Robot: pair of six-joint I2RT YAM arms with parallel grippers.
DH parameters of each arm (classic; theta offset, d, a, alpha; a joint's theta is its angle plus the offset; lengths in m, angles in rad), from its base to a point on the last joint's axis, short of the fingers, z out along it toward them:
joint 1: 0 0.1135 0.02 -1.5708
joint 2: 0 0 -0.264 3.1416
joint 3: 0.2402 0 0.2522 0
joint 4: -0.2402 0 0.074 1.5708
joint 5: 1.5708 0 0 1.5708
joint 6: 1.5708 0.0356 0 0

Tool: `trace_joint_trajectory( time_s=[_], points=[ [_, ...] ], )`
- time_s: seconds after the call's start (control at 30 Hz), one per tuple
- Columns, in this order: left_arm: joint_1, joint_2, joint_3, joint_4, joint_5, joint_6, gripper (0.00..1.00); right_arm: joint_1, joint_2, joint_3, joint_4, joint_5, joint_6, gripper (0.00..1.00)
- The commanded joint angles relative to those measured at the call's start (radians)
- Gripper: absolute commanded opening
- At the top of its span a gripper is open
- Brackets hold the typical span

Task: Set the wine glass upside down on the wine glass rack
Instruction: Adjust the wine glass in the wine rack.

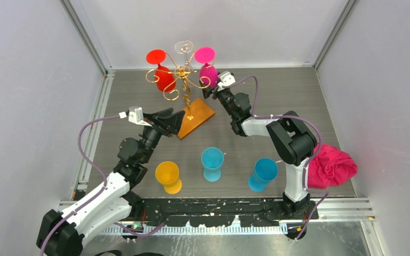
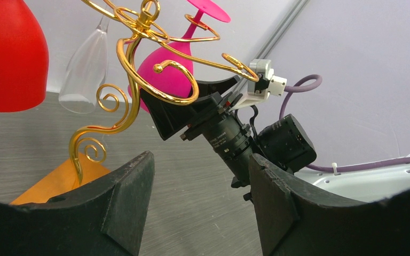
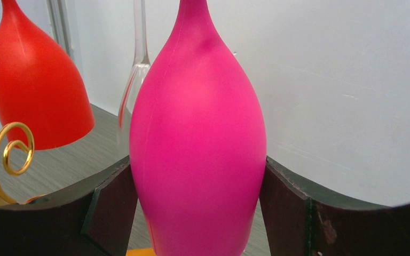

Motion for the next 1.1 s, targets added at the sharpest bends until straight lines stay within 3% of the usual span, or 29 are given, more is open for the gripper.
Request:
trace_joint_trajectory(
  time_s=[0.0,0.83,0.97,1.07],
  points=[
    [0.004,-0.008,0.003,0.06,0.001,0.015,0.66,0.004,-0.008,0.028,0.034,-0.021,0.01,0.43],
    [0.003,-0.007,-0.005,0.068,0.013,-0.012,0.66,0.006,-0.056,-0.044,0.037,0.006,0.005,0.76],
    [0.003,-0.004,-0.005,0.07,0.016,-0.014,0.66,0.005,-0.063,-0.051,0.031,0.006,0.002,0.87],
    [0.004,-0.004,-0.006,0.071,0.016,-0.014,0.66,0.006,-0.068,-0.054,0.028,0.006,-0.002,0.88]
  ],
)
